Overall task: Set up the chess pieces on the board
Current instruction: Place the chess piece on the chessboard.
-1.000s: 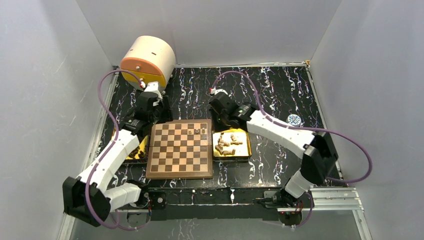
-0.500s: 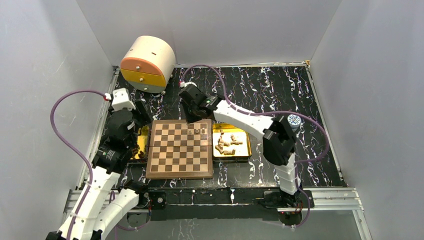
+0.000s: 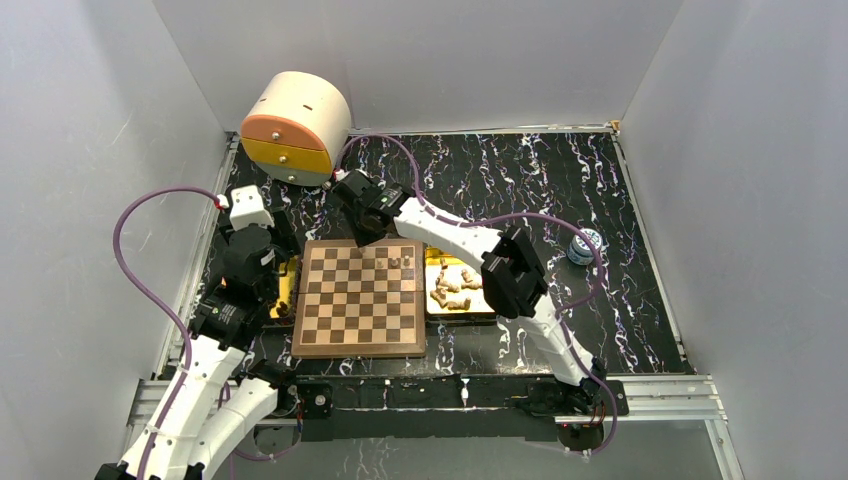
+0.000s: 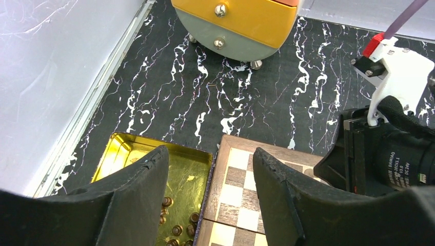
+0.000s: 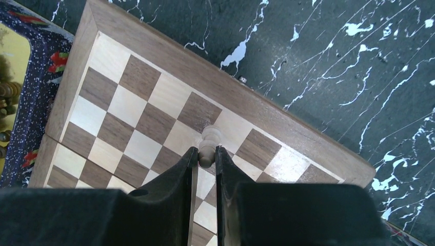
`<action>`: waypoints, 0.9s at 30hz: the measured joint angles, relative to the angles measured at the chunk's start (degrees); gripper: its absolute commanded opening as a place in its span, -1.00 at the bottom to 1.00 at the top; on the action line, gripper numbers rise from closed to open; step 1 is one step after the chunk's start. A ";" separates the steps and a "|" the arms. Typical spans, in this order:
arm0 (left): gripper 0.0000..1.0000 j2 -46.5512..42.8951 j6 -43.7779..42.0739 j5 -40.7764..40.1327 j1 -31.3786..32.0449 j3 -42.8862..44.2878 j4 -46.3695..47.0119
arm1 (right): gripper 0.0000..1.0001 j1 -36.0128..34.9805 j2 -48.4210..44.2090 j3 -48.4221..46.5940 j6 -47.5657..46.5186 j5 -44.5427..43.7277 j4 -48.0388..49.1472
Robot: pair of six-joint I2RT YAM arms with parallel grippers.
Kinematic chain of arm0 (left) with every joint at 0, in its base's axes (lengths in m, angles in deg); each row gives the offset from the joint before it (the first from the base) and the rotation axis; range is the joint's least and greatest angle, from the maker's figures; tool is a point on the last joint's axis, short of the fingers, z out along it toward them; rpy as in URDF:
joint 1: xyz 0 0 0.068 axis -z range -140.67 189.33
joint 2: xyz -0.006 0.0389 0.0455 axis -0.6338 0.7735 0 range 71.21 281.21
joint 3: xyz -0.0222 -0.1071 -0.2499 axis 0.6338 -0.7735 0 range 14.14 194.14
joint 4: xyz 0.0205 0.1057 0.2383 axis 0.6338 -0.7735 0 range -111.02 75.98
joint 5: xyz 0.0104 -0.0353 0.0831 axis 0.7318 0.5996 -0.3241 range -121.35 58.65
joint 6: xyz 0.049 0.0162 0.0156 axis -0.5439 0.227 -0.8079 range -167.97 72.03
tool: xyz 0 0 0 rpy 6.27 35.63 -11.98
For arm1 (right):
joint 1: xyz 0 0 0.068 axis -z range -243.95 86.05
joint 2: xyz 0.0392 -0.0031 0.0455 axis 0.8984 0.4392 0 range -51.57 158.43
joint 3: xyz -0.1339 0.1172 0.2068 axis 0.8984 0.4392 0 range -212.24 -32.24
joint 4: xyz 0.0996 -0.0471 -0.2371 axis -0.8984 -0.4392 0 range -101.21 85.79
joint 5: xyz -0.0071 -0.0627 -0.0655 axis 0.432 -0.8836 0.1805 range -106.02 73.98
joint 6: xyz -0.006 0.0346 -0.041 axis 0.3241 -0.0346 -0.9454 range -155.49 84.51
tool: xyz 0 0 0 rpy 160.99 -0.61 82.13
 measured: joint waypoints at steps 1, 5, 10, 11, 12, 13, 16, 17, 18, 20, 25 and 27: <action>0.18 0.00 -0.07 -0.04 0.00 -0.02 0.17 | -0.51 0.00 0.63 -1.07 -0.37 -0.24 -0.42; 0.19 -0.04 -0.28 -0.11 0.00 -0.02 0.90 | -0.50 0.04 1.81 -4.09 -0.90 -0.81 -1.81; 0.19 -0.17 -0.33 -0.28 0.00 -0.09 1.07 | -0.49 0.35 2.29 -4.87 -0.90 -0.48 -2.97; 0.19 -0.22 -0.35 -0.28 0.00 -0.09 1.16 | -0.49 0.48 2.43 -4.90 -0.87 -0.37 -3.39; 0.19 -0.22 -0.35 -0.28 0.00 -0.09 1.22 | -0.49 0.63 2.64 -4.92 -0.85 -0.31 -3.69; 0.19 -0.24 -0.37 -0.28 0.00 -0.09 1.22 | -0.49 0.83 2.82 -4.92 -0.83 -0.20 -4.07; 0.19 -0.26 -0.42 -0.28 0.00 -0.11 1.25 | -0.50 1.49 3.17 -4.92 -0.70 0.02 -5.44; 0.19 -0.26 -0.48 -0.28 0.00 -0.11 1.25 | -0.50 1.75 3.17 -4.90 -0.68 0.07 -5.84; 0.19 -0.26 -0.50 -0.28 0.00 -0.15 1.27 | -0.50 2.05 3.17 -4.90 -0.68 0.13 -6.10; 0.19 -0.26 -0.52 -0.28 0.00 -0.42 1.40 | -0.50 2.67 3.17 -4.87 -0.68 0.46 -6.12; 0.20 -0.22 -0.57 -0.26 0.00 -0.87 1.66 | -0.50 3.91 3.17 -4.46 -0.48 1.46 -6.29; 0.20 -0.26 -0.68 -0.26 0.00 -0.87 1.68 | -0.50 4.26 3.17 -4.00 -0.44 1.79 -6.38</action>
